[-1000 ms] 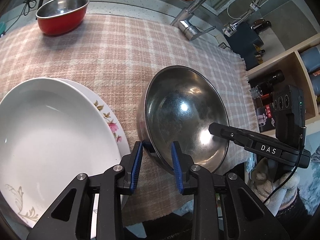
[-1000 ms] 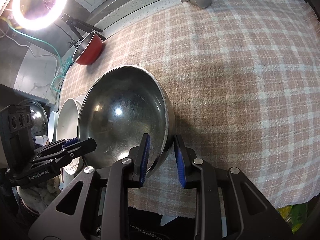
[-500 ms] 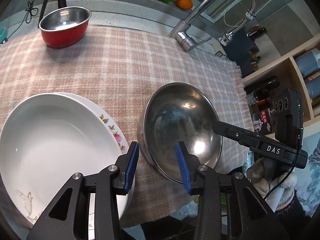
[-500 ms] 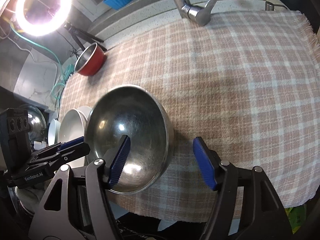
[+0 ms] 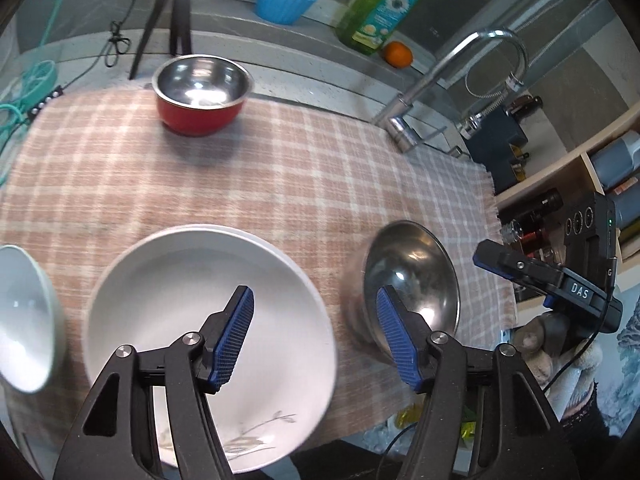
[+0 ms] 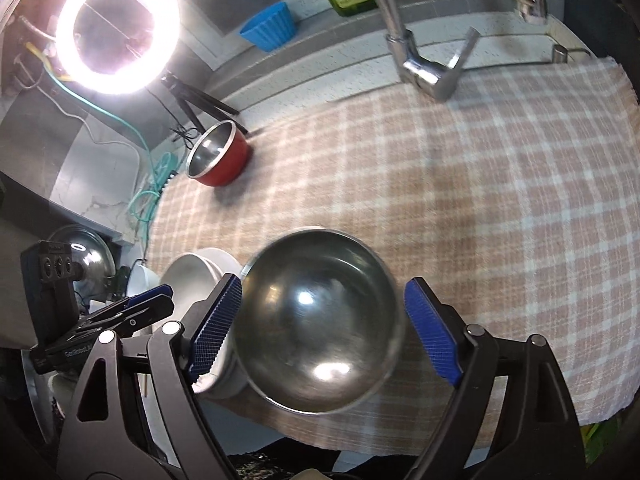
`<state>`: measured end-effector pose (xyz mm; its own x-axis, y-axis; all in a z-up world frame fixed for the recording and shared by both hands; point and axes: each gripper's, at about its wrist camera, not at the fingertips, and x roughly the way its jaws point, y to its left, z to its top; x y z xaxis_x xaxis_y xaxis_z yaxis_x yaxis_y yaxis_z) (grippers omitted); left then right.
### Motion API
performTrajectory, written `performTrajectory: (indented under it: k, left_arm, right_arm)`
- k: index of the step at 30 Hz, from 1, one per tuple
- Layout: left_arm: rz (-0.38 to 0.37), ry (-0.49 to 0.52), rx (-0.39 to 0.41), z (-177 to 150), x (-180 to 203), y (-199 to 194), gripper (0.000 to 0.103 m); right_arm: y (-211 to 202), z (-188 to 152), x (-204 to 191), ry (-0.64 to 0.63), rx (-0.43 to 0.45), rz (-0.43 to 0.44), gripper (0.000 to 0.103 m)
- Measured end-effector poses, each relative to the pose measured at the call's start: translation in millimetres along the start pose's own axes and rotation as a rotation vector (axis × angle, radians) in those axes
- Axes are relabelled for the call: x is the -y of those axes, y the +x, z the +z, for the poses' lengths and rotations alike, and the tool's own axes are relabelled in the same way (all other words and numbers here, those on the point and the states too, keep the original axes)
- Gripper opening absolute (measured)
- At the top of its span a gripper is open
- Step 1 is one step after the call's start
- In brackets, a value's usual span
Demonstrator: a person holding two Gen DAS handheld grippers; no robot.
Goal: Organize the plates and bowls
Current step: 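Open the right gripper and move it to the red steel bowl, then close the right gripper on the red bowl rim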
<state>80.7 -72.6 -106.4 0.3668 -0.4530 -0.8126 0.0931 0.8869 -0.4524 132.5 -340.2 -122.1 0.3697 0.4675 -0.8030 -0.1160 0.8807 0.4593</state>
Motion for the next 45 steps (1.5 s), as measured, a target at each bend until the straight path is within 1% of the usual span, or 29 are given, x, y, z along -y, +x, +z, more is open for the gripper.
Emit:
performTrajectory:
  k: [7, 17, 22, 27, 29, 32, 35, 37, 40, 42, 44, 45]
  left_arm:
    - [0.032, -0.049, 0.059, 13.3, -40.2, -33.5, 0.064]
    - [0.082, -0.078, 0.137, 35.6, -89.4, -73.7, 0.064]
    - [0.087, -0.1, 0.165, 46.5, -111.7, -89.7, 0.064]
    - [0.097, -0.103, 0.186, 59.9, -128.0, -98.3, 0.064]
    - [0.097, -0.099, 0.185, 66.7, -132.3, -96.7, 0.064]
    - [0.063, -0.103, 0.179, 79.7, -139.0, -89.1, 0.064]
    - [0.059, -0.1, 0.165, 94.4, -142.3, -74.1, 0.064]
    - [0.063, -0.091, 0.146, 104.1, -142.4, -60.6, 0.063]
    - [0.045, -0.078, 0.117, 119.3, -142.2, -38.8, 0.063]
    - [0.037, -0.107, 0.095, 129.1, -145.3, -21.9, 0.061]
    - [0.044, -0.114, 0.084, 137.0, -146.2, -8.1, 0.061]
    - [0.047, -0.115, 0.077, 141.4, -146.7, -0.5, 0.061]
  right_arm:
    - [0.1, 14.3, -33.1, -0.023, 0.015, 0.041, 0.086]
    - [8.6, 34.8, -88.7, -0.067, 0.033, 0.091, 0.086]
    - [16.6, 46.7, -112.2, -0.071, 0.037, 0.116, 0.086]
    - [27.5, 59.8, -132.0, -0.086, 0.048, 0.109, 0.086]
    - [35.2, 67.7, -136.8, -0.079, 0.049, 0.11, 0.086]
    - [52.6, 79.0, -138.4, -0.075, 0.041, 0.109, 0.086]
    - [77.8, 92.5, -137.9, -0.081, 0.011, 0.082, 0.086]
    - [91.0, 98.6, -135.6, -0.071, -0.007, 0.081, 0.086]
    - [111.2, 107.8, -132.4, -0.045, -0.036, 0.085, 0.086]
    - [122.1, 112.3, -132.5, -0.04, -0.049, 0.074, 0.086]
    - [133.8, 116.6, -131.4, -0.031, -0.06, 0.066, 0.086]
    - [139.5, 118.5, -130.2, -0.026, -0.066, 0.065, 0.084]
